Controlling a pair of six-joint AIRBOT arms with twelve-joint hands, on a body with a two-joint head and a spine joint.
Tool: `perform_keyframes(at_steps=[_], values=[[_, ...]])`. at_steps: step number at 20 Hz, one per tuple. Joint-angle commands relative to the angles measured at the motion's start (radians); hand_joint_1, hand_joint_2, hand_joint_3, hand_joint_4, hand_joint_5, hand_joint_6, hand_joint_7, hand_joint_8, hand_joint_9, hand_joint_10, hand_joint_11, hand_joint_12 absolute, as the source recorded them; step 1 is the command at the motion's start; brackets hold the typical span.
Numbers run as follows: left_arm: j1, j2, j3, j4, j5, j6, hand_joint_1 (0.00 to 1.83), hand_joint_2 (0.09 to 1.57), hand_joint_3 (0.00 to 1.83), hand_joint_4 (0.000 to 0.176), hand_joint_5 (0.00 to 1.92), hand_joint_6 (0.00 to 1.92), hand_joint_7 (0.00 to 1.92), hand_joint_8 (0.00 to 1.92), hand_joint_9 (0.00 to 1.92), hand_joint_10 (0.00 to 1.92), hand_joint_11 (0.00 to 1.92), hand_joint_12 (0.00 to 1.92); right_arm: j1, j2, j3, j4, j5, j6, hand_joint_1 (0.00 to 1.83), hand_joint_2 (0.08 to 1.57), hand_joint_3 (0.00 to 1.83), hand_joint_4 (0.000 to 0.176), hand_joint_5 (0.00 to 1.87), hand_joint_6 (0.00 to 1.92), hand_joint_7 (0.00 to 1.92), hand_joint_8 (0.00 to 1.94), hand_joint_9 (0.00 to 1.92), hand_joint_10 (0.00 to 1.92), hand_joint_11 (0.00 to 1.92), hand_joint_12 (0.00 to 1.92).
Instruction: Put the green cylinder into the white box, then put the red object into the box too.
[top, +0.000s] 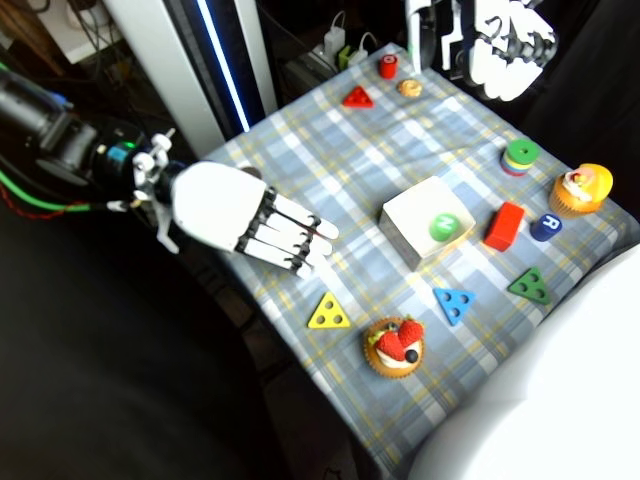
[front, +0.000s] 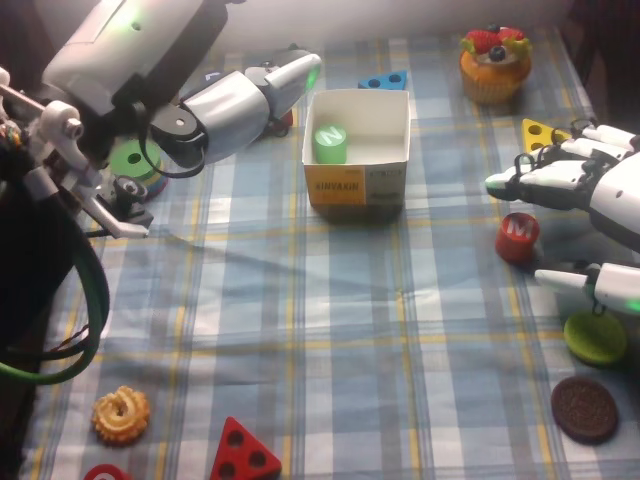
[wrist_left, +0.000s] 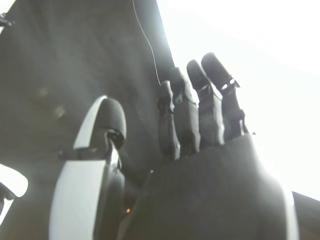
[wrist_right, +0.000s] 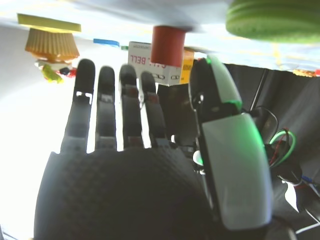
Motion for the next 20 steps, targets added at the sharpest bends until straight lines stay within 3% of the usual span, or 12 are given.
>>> perform_keyframes(at_steps=[1, 4, 5, 7, 9, 10, 11, 13, 14, 17, 20], values=[[-0.005, 0.006, -0.004, 0.035, -0.122, -0.007, 0.79, 1.35, 0.0, 0.0, 0.4, 0.0, 0.46, 0.01, 0.18, 0.58, 0.0, 1.32, 0.016, -0.006, 0.007, -0.007, 0.1, 0.004, 0.81, 1.27, 0.0, 0.0, 0.39, 0.05, 0.42, 0.02, 0.14, 0.46, 0.0, 0.94], [-0.003, 0.006, -0.005, 0.035, -0.118, -0.007, 0.73, 1.36, 0.0, 0.0, 0.4, 0.0, 0.44, 0.0, 0.2, 0.47, 0.0, 1.16, 0.028, -0.023, 0.021, -0.008, 0.078, 0.004, 0.82, 1.28, 0.0, 0.0, 0.41, 0.05, 0.42, 0.01, 0.14, 0.48, 0.0, 1.08], [-0.004, 0.006, -0.005, 0.035, -0.115, -0.007, 0.71, 1.36, 0.0, 0.0, 0.41, 0.0, 0.46, 0.01, 0.21, 0.49, 0.0, 1.27, 0.031, -0.026, 0.024, -0.008, 0.073, 0.004, 0.86, 1.28, 0.0, 0.0, 0.45, 0.09, 0.51, 0.03, 0.18, 0.58, 0.0, 1.2], [-0.005, 0.006, -0.004, 0.034, -0.112, -0.007, 0.73, 1.35, 0.0, 0.0, 0.41, 0.0, 0.47, 0.01, 0.22, 0.45, 0.0, 1.13, 0.035, -0.03, 0.027, -0.009, 0.069, 0.004, 0.93, 1.28, 0.0, 0.0, 0.53, 0.16, 0.68, 0.11, 0.23, 0.91, 0.0, 1.43], [-0.003, 0.006, -0.004, 0.031, -0.11, -0.007, 0.75, 1.34, 0.0, 0.0, 0.42, 0.0, 0.48, 0.01, 0.24, 0.44, 0.0, 1.14, 0.042, -0.036, 0.03, -0.015, 0.064, 0.004, 0.95, 1.28, 0.0, 0.0, 0.54, 0.24, 0.73, 0.19, 0.26, 0.99, 0.0, 1.47], [-0.002, 0.006, -0.004, 0.029, -0.11, -0.007, 0.75, 1.34, 0.0, 0.0, 0.42, 0.0, 0.48, 0.0, 0.25, 0.42, 0.0, 1.11, 0.045, -0.039, 0.032, -0.017, 0.061, 0.004, 1.12, 1.32, 0.0, 0.0, 0.53, 1.3, 0.8, 1.1, 0.31, 1.11, 0.0, 1.69], [-0.001, 0.006, -0.003, 0.027, -0.11, -0.007, 0.72, 1.34, 0.0, 0.0, 0.44, 0.01, 0.48, 0.0, 0.25, 0.44, 0.0, 1.39, 0.05, -0.045, 0.037, -0.019, 0.054, 0.004, 1.15, 1.26, 0.0, 0.0, 0.64, 1.47, 0.82, 1.29, 0.39, 1.28, 0.0, 1.69], [0.0, 0.006, -0.004, 0.027, -0.106, -0.007, 0.72, 1.34, 0.0, 0.0, 0.45, 0.01, 0.48, 0.0, 0.22, 0.54, 0.0, 1.46, 0.056, -0.053, 0.043, -0.019, 0.048, 0.004, 1.14, 1.26, 0.0, 0.001, 0.65, 1.48, 0.78, 1.33, 0.41, 1.31, 0.0, 1.76], [0.0, 0.006, -0.004, 0.027, -0.101, -0.007, 0.69, 1.35, 0.0, 0.0, 0.43, 0.0, 0.46, 0.0, 0.16, 0.58, 0.0, 1.44, 0.057, -0.055, 0.045, -0.019, 0.046, 0.004, 1.27, 1.28, 0.0, 0.0, 0.61, 1.48, 0.78, 1.39, 0.52, 1.61, 0.01, 1.89], [0.012, 0.008, -0.003, 0.017, -0.107, -0.007, 0.7, 1.35, 0.0, 0.0, 0.44, 0.0, 0.47, 0.0, 0.15, 0.64, 0.0, 1.5, 0.068, -0.048, 0.042, -0.027, 0.057, 0.004, 1.11, 1.31, 0.01, 0.0, 0.56, 1.54, 0.72, 1.52, 0.41, 1.57, 0.0, 1.92], [0.025, 0.016, -0.005, 0.004, -0.114, -0.007, 0.69, 1.36, 0.0, 0.0, 0.43, 0.0, 0.49, 0.01, 0.08, 0.83, 0.0, 1.56, 0.076, -0.002, 0.011, -0.045, 0.115, 0.004, 1.14, 1.31, 0.0, 0.0, 0.52, 1.52, 0.77, 1.52, 0.45, 1.59, 0.01, 1.92]])
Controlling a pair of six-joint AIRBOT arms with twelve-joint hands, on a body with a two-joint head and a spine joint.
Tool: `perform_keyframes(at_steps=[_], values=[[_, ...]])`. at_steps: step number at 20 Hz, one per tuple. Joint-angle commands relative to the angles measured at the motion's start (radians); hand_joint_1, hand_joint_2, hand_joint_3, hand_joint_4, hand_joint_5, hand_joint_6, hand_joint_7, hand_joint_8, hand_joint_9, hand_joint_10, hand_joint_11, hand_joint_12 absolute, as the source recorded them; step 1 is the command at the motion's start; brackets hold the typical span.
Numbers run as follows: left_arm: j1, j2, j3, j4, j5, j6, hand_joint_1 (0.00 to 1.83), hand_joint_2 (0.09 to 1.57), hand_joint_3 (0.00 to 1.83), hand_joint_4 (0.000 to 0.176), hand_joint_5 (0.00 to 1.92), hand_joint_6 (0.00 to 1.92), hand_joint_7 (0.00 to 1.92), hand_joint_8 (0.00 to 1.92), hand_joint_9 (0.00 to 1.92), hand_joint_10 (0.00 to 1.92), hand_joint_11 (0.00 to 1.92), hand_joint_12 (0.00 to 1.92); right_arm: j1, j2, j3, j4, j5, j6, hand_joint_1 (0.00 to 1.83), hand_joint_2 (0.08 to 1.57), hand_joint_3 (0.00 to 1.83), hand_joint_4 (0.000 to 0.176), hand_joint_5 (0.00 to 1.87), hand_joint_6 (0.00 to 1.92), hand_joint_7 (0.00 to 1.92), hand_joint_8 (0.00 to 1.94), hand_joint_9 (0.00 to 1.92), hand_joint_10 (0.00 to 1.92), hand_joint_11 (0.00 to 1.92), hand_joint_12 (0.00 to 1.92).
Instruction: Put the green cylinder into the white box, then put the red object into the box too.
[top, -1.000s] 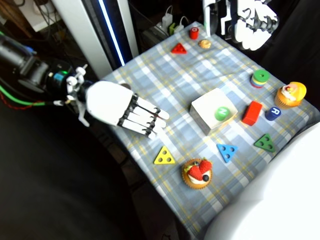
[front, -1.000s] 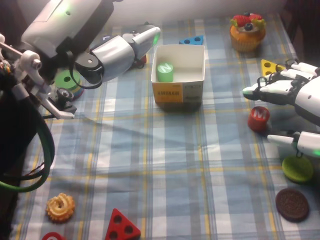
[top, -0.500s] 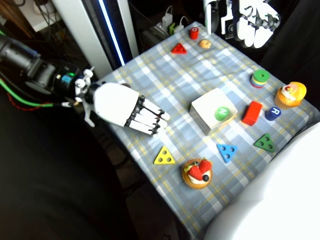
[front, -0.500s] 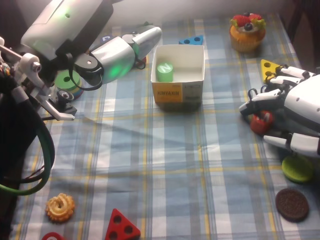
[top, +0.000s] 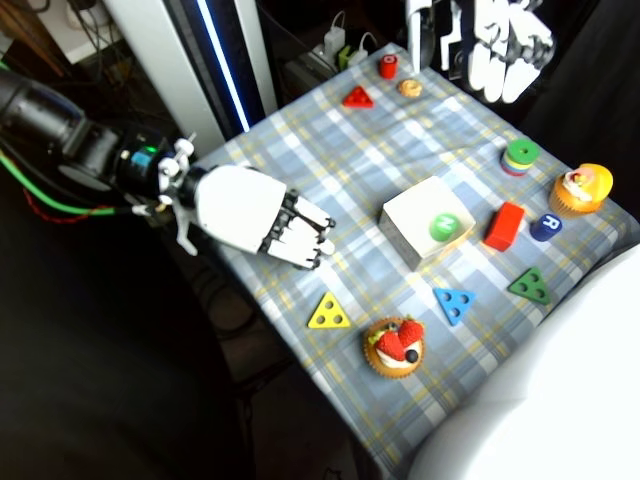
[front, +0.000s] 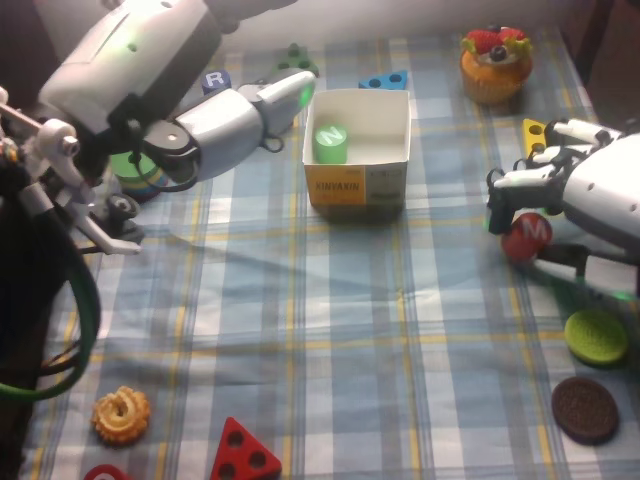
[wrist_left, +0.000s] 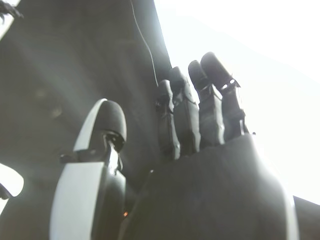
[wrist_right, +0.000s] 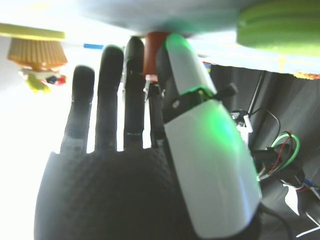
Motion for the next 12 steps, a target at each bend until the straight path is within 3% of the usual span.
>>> perform_keyframes(at_steps=[1, 4, 7, 9, 12], values=[[-0.004, 0.005, -0.006, 0.027, -0.128, -0.005, 0.7, 1.36, 0.0, 0.0, 0.42, 0.0, 0.49, 0.01, 0.06, 0.87, 0.0, 1.55, 0.016, 0.011, -0.004, -0.006, 0.167, 0.004, 1.13, 1.31, 0.0, 0.0, 0.51, 1.54, 0.76, 1.5, 0.42, 1.51, 0.0, 1.87], [0.016, 0.012, -0.013, 0.009, -0.135, -0.005, 0.62, 1.35, 0.0, 0.0, 0.42, 0.0, 0.46, 0.0, 0.05, 0.85, 0.0, 1.59, 0.033, 0.054, -0.037, -0.034, 0.24, 0.016, 1.11, 1.32, 0.0, 0.0, 0.55, 1.53, 0.72, 1.53, 0.41, 1.56, 0.09, 1.92], [0.046, 0.02, -0.022, -0.016, -0.152, -0.005, 0.61, 1.38, 0.0, 0.0, 0.4, 0.0, 0.44, 0.0, 0.01, 0.93, 0.0, 1.68, 0.083, 0.065, -0.036, -0.062, 0.261, 0.016, 1.11, 1.31, 0.0, 0.0, 0.55, 1.54, 0.73, 1.49, 0.46, 1.48, 0.16, 1.92], [0.063, 0.025, -0.028, -0.03, -0.161, -0.006, 0.57, 1.39, 0.0, 0.0, 0.37, 0.0, 0.4, 0.0, 0.0, 0.8, 0.0, 1.45, 0.119, 0.058, -0.025, -0.076, 0.26, 0.016, 1.11, 1.31, 0.0, 0.0, 0.55, 1.55, 0.73, 1.49, 0.5, 1.48, 0.32, 1.91], [0.085, 0.025, -0.029, -0.045, -0.167, -0.021, 0.54, 1.39, 0.0, 0.0, 0.37, 0.0, 0.39, 0.0, 0.0, 0.74, 0.0, 1.36, 0.169, 0.036, 0.0, -0.091, 0.244, 0.016, 1.11, 1.31, 0.0, 0.0, 0.55, 1.57, 0.72, 1.47, 0.48, 1.43, 0.3, 1.88]])
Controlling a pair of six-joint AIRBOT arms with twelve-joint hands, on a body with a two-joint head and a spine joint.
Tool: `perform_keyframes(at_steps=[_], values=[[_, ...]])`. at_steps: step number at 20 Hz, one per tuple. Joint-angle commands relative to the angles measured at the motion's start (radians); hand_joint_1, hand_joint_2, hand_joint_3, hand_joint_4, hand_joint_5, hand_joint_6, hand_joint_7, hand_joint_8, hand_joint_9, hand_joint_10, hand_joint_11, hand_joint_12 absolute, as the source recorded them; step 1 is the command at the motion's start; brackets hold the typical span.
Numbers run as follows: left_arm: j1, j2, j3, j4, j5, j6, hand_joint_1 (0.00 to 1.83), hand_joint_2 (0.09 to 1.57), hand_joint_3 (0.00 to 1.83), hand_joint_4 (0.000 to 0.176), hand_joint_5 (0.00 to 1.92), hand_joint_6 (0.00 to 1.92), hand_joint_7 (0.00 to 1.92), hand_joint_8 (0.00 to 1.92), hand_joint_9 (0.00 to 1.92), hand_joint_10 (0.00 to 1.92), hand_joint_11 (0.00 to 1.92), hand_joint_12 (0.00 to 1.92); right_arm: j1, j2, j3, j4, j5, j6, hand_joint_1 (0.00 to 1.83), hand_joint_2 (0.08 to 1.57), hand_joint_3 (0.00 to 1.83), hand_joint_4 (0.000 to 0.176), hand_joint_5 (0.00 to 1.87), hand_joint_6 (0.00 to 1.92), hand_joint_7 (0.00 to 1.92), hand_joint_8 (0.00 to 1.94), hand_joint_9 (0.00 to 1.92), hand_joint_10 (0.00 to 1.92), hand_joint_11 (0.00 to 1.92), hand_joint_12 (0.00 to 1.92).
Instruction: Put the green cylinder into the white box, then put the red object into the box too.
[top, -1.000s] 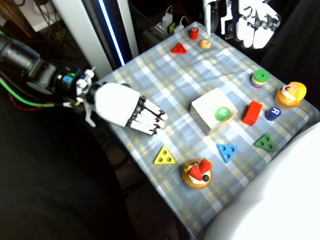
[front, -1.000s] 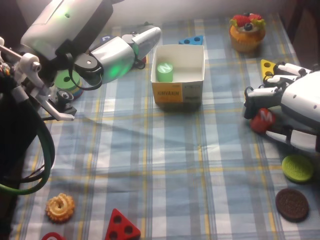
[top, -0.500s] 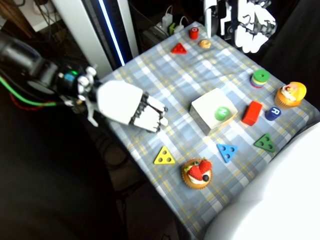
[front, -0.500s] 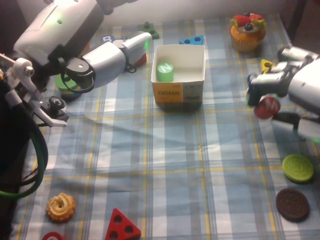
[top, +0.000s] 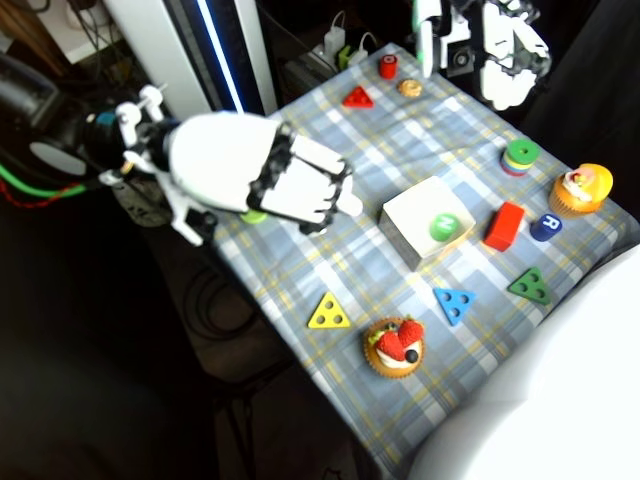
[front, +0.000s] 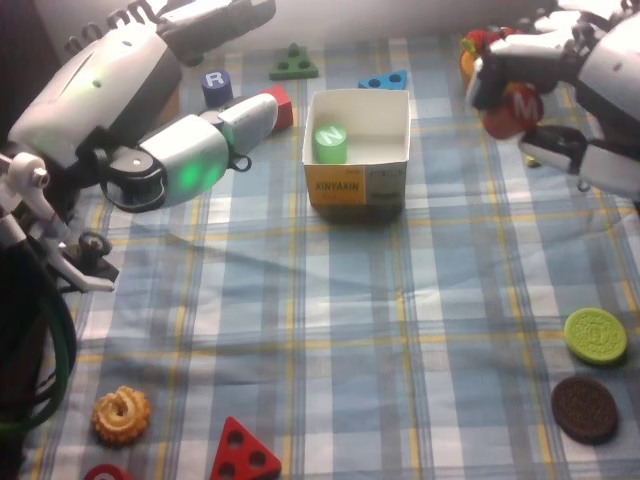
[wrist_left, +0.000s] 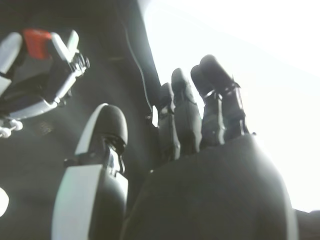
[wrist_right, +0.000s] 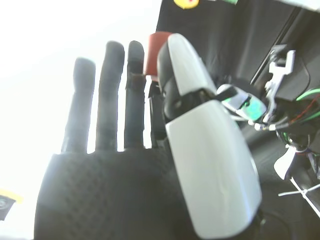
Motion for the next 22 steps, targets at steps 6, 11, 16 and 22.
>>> perform_keyframes(at_steps=[6, 11, 16, 22], values=[[0.035, 0.013, -0.005, 0.014, -0.142, -0.054, 0.53, 1.39, 0.0, 0.005, 0.33, 0.0, 0.38, 0.0, 0.01, 0.68, 0.0, 1.24, 0.183, -0.099, 0.09, -0.094, -0.033, 0.003, 1.28, 1.29, 0.0, 0.0, 0.59, 1.48, 0.67, 1.5, 0.61, 1.65, 0.41, 1.81], [0.052, 0.012, -0.005, -0.005, -0.152, -0.057, 0.63, 1.37, 0.0, 0.0, 0.36, 0.01, 0.43, 0.01, 0.01, 0.83, 0.0, 1.42, 0.293, -0.208, 0.174, -0.176, -0.172, 0.002, 1.15, 1.27, 0.0, 0.0, 0.67, 1.31, 0.75, 1.52, 0.65, 1.4, 0.54, 1.84], [0.056, 0.001, 0.007, -0.009, -0.149, -0.099, 0.64, 1.37, 0.0, 0.0, 0.34, 0.02, 0.42, 0.02, 0.01, 0.86, 0.0, 1.48, 0.325, -0.313, 0.258, -0.191, -0.275, 0.002, 0.88, 1.17, 0.0, 0.0, 0.46, 0.4, 0.62, 0.43, 0.54, 0.84, 0.28, 1.61], [0.061, 0.002, 0.012, -0.006, -0.154, -0.13, 0.66, 1.34, 0.0, 0.0, 0.36, 0.02, 0.43, 0.01, 0.04, 0.82, 0.0, 1.53, 0.326, -0.312, 0.252, -0.188, -0.29, 0.002, 0.73, 1.22, 0.0, 0.0, 0.35, 0.0, 0.46, 0.0, 0.25, 0.71, 0.0, 1.43]])
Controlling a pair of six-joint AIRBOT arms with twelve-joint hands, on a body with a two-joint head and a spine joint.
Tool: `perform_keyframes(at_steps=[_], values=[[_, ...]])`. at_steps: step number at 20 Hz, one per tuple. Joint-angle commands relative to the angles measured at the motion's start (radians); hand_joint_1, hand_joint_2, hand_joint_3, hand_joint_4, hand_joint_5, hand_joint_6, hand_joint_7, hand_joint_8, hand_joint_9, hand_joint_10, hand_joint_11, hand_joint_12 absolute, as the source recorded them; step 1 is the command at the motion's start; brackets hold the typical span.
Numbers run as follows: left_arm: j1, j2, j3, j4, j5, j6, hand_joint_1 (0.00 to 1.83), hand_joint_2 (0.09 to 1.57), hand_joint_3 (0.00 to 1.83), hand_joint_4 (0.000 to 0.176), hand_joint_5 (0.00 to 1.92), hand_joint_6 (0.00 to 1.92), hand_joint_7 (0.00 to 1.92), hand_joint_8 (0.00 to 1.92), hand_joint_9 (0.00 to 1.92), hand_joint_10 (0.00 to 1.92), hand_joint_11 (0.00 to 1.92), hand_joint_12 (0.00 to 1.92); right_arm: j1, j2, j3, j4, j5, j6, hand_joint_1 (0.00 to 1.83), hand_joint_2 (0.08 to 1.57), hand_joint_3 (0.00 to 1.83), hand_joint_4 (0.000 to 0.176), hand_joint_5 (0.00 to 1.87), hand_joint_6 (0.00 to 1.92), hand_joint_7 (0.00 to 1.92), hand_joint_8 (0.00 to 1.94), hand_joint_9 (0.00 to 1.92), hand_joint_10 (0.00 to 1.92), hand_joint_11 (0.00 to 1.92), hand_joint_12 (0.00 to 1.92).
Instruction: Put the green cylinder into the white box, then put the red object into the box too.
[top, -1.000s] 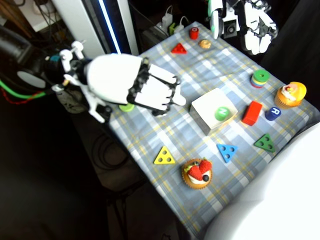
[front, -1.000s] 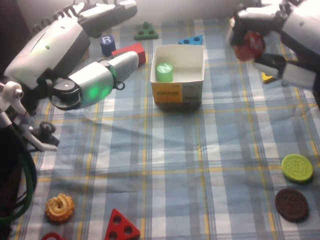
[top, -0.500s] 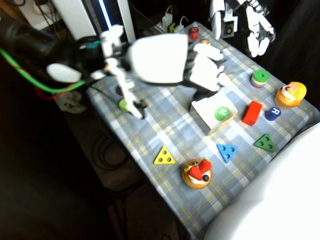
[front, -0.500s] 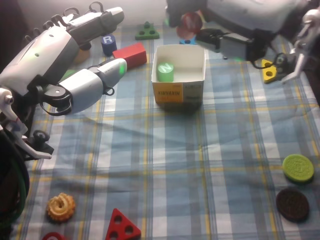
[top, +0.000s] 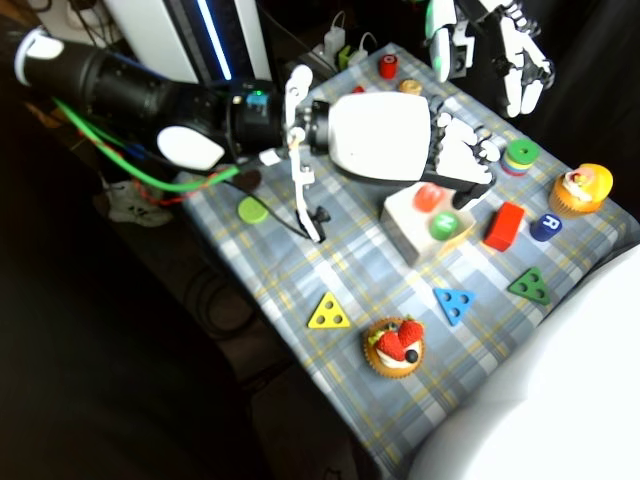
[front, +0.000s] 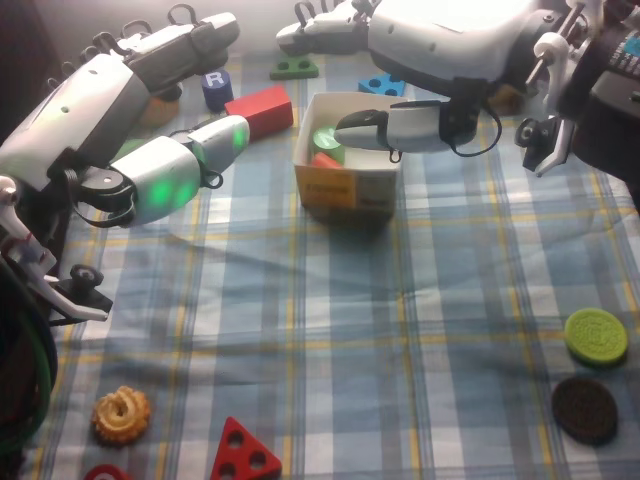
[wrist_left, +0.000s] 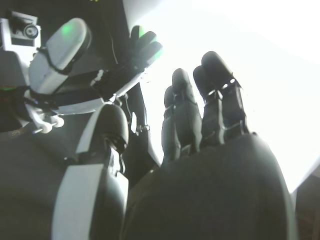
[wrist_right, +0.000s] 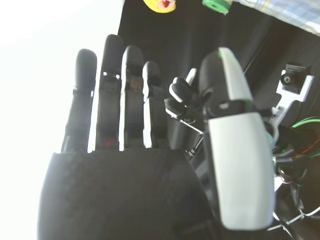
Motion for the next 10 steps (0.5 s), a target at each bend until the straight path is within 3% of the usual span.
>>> perform_keyframes(at_steps=[1, 4, 6, 7, 8, 10], values=[[-0.008, 0.0, -0.005, 0.037, -0.122, -0.009, 0.66, 1.33, 0.0, 0.0, 0.36, 0.02, 0.43, 0.01, 0.03, 0.82, 0.0, 1.5, 0.018, 0.012, -0.01, 0.004, 0.121, 0.0, 0.79, 1.21, 0.0, 0.0, 0.34, 0.0, 0.44, 0.0, 0.23, 0.79, 0.0, 1.67], [-0.002, 0.004, -0.012, 0.037, -0.135, -0.009, 0.61, 1.35, 0.0, 0.001, 0.34, 0.01, 0.4, 0.0, 0.01, 0.76, 0.0, 1.32, 0.018, 0.043, -0.046, 0.004, 0.143, 0.0, 0.76, 1.26, 0.0, 0.0, 0.31, 0.0, 0.38, 0.0, 0.11, 1.16, 0.0, 1.91], [0.008, 0.013, -0.021, 0.036, -0.147, -0.009, 0.6, 1.35, 0.0, 0.011, 0.33, 0.0, 0.38, 0.0, 0.01, 0.76, 0.0, 1.31, 0.018, 0.074, -0.083, 0.007, 0.185, 0.0, 0.71, 1.28, 0.01, 0.0, 0.28, 0.0, 0.36, 0.0, 0.07, 1.24, 0.0, 1.92], [0.011, 0.017, -0.024, 0.036, -0.151, -0.009, 0.62, 1.35, 0.0, 0.009, 0.34, 0.0, 0.38, 0.0, 0.0, 0.75, 0.0, 1.32, 0.018, 0.094, -0.098, 0.007, 0.201, 0.0, 0.66, 1.29, 0.01, 0.0, 0.23, 0.0, 0.3, 0.0, 0.02, 1.22, 0.0, 1.92], [0.014, 0.019, -0.026, 0.035, -0.155, -0.009, 0.62, 1.35, 0.0, 0.0, 0.34, 0.01, 0.38, 0.0, 0.0, 0.76, 0.0, 1.36, 0.015, 0.122, -0.117, 0.008, 0.218, 0.0, 0.55, 1.31, 0.01, 0.013, 0.16, 0.0, 0.19, 0.0, 0.0, 1.02, 0.0, 1.86], [0.019, 0.024, -0.033, 0.036, -0.166, -0.009, 0.59, 1.36, 0.0, 0.015, 0.31, 0.0, 0.36, 0.0, 0.0, 0.73, 0.0, 1.36, 0.0, 0.168, -0.153, 0.011, 0.261, 0.0, 0.46, 1.32, 0.0, 0.043, 0.07, 0.0, 0.12, 0.0, 0.04, 0.68, 0.0, 1.52]])
